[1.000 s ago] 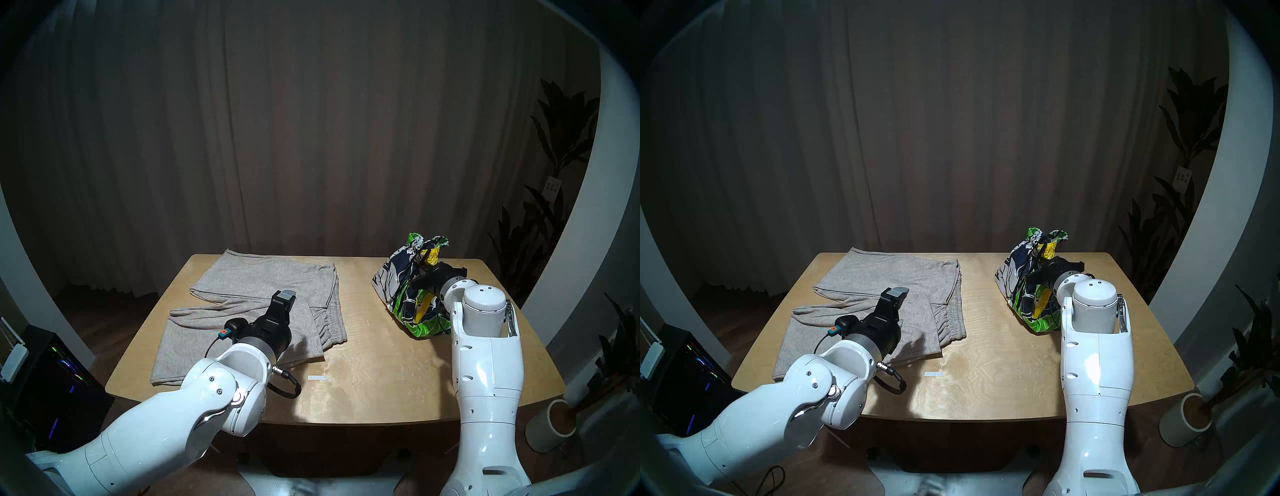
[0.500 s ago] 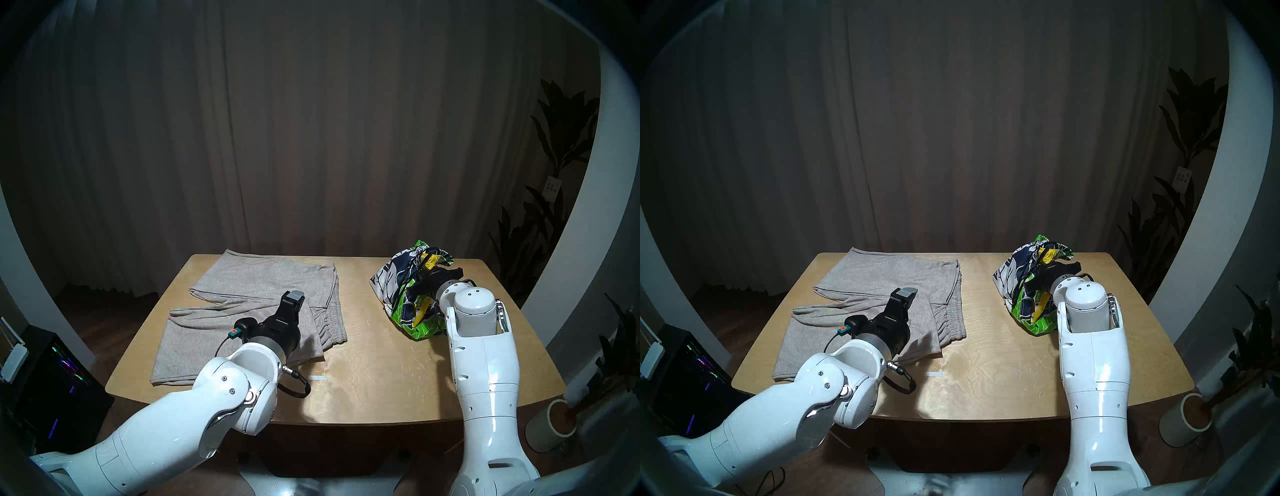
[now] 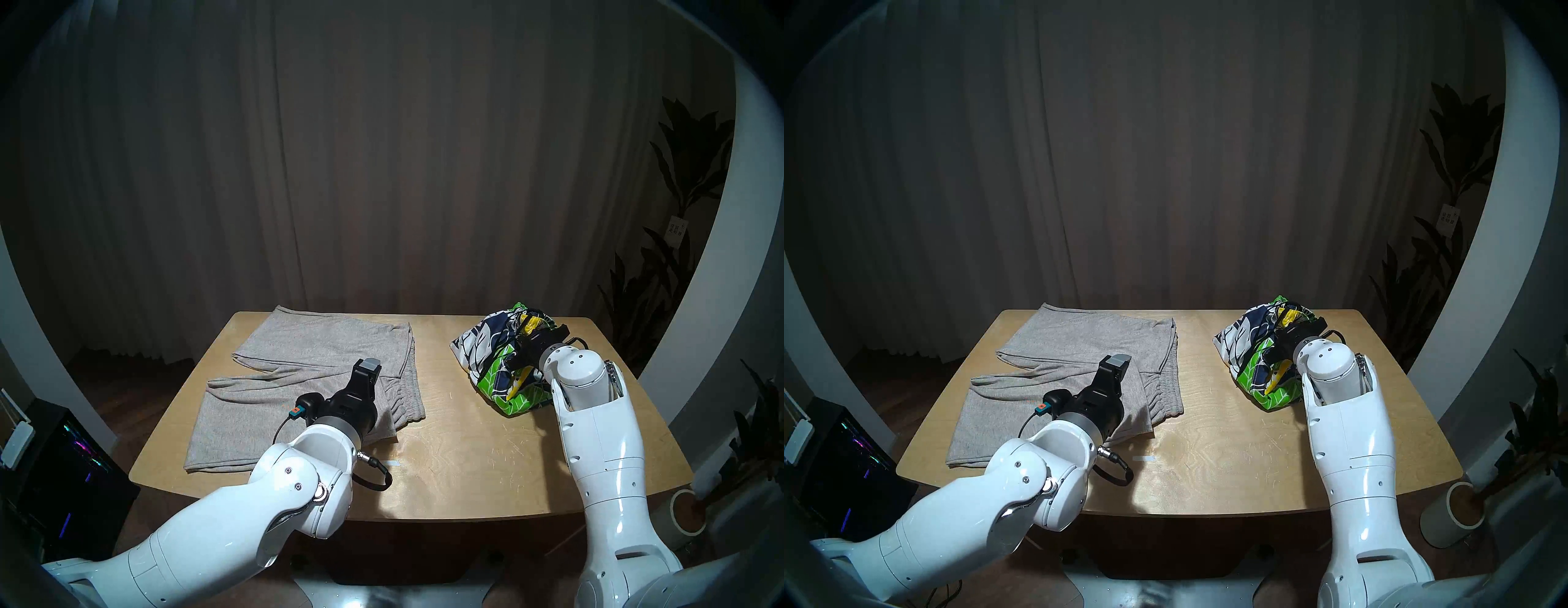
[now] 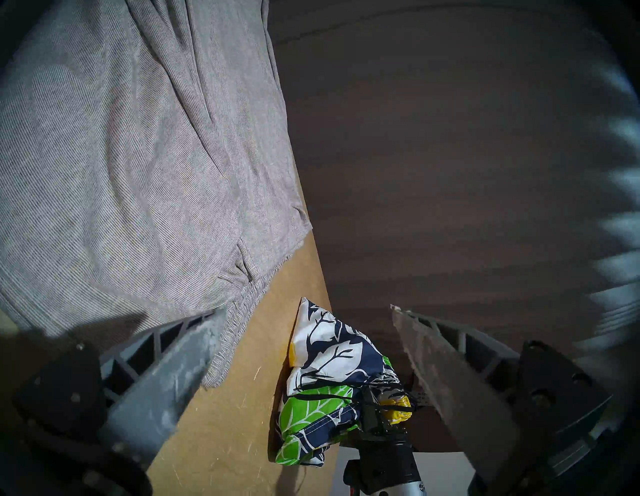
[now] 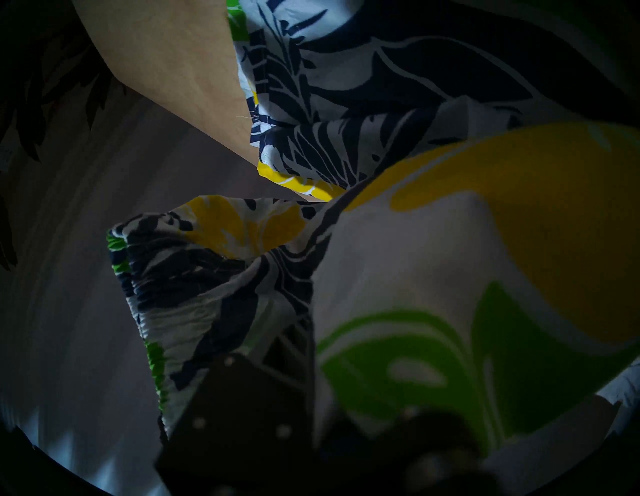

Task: Fold pants twice and stack them

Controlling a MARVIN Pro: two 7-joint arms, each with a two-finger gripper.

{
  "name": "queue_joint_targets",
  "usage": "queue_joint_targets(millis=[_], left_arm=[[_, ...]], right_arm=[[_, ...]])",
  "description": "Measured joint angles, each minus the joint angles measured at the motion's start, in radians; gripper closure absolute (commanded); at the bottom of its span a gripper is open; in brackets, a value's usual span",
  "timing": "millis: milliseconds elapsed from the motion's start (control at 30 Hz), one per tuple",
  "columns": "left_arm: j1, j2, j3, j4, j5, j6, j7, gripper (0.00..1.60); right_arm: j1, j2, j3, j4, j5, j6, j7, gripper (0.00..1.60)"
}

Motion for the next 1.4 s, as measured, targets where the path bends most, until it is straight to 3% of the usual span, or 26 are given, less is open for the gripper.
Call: queue_joint_targets(millis=[467, 700, 1000, 1400], left_arm=[[-0.002, -0.015, 0.037, -0.010, 0.042, -0.039, 0.015, 0.00], [0.002, -0.016, 0.049, -0.019, 0.055, -0.058, 0.018, 0.00], [0.003, -0.024, 0.073, -0.017, 0.064, -0.073, 0.018, 0.00], [0.004, -0.037, 0.082, -0.010, 0.068, -0.097, 0.011, 0.00]], right_arm=[[-0.007, 0.065, -0.009, -0.030, -0.060, -0.003, -0.058, 0.00], [-0.018, 0.108, -0.019, -0.050, -0.104, -0.056, -0.136, 0.00], [-0.010, 0.188, -0.054, -0.053, -0.209, -0.199, -0.283, 0.00], [-0.002, 0.303, -0.137, -0.103, -0.362, -0.202, -0.354, 0.00]])
